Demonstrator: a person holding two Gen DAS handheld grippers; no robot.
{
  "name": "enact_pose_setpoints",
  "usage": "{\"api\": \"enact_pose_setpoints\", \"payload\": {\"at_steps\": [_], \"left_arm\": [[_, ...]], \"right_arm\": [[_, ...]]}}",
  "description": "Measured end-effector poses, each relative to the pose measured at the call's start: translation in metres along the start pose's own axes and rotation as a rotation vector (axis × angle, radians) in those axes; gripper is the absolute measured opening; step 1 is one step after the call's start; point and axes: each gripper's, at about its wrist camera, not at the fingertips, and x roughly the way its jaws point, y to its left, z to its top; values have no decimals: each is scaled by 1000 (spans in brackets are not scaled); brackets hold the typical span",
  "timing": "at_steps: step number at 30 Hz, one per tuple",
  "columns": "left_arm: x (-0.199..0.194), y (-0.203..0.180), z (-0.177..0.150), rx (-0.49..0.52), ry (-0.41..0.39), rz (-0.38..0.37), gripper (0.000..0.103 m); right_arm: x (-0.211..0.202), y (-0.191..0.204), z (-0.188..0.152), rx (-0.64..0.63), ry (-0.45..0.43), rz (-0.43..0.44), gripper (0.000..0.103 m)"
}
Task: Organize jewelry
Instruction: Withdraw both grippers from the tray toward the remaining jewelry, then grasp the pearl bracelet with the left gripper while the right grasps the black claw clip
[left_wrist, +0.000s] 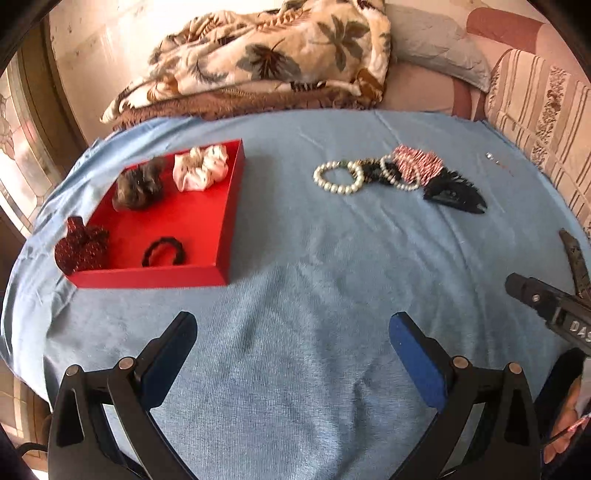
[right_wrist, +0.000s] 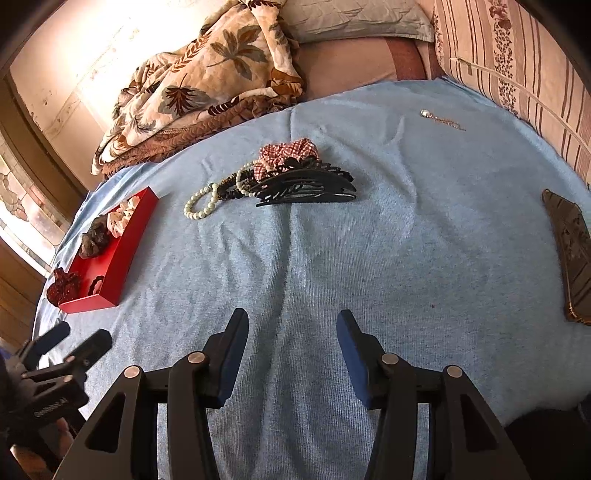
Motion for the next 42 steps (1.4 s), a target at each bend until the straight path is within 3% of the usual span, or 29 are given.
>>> {"api": "enact_pose_setpoints", "payload": {"at_steps": [5, 19, 24, 27, 31, 35, 42], "left_arm": [[-11, -5, 4, 21, -20, 2, 103], [-3, -7, 9, 35, 5, 2, 103], [-1, 1, 33, 31, -10, -59, 103], [6, 7, 57, 3, -7, -115, 89], [33, 9, 94, -35, 18, -146, 74], [74, 9, 120, -60, 53, -170, 73], [157, 12, 142, -77, 150, -149, 73]], "right_arm": [[-4, 0, 1, -8, -15, -3, 63], [-1, -13, 6, 0, -21, -10, 64], [-1, -20, 16, -26, -34, -29, 68], [1, -25, 31, -40, -52, -39, 76], [6, -30, 53, -69, -76, -56, 80], [27, -30, 75, -144, -67, -54, 84], [68, -27, 102, -263, -32, -46, 89]]}}
